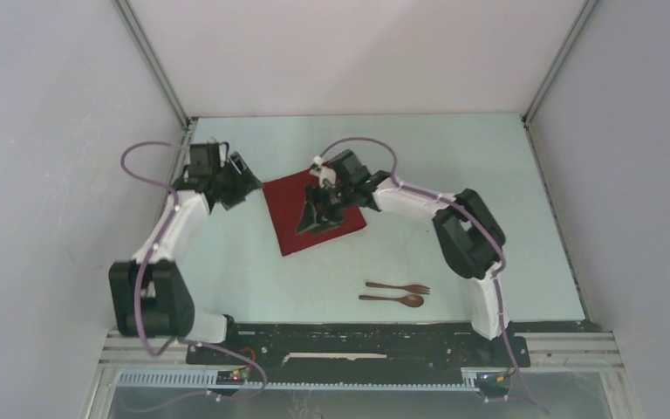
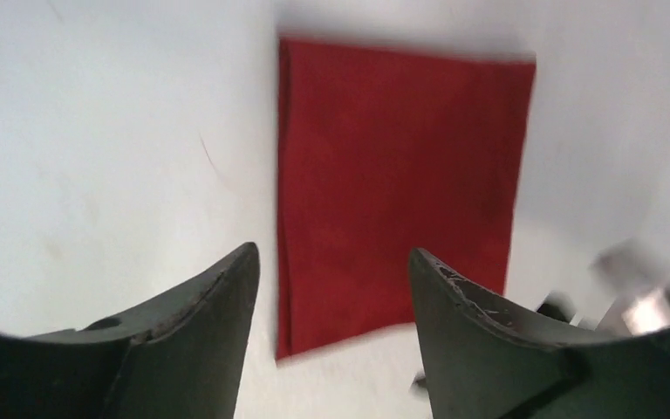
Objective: Fold the napkin into a case and place the utensils inside
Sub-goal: Smooth out the square-folded napkin at the center of the board.
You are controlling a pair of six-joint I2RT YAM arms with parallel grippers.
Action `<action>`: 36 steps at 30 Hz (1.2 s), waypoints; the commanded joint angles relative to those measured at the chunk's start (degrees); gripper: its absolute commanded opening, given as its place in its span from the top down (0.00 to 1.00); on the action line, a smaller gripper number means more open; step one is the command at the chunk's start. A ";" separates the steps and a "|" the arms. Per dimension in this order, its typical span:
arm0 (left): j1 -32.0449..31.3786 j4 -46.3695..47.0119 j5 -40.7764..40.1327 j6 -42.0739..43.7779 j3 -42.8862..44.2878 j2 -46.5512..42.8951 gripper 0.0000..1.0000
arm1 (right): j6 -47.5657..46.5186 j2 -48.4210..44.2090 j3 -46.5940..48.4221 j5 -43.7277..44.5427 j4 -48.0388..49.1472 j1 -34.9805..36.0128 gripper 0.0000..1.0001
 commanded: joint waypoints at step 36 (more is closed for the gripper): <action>-16.65 10.82 1.13 -18.27 -27.57 -6.25 0.70 | -4.33 -11.61 -13.26 2.73 0.47 -10.02 0.37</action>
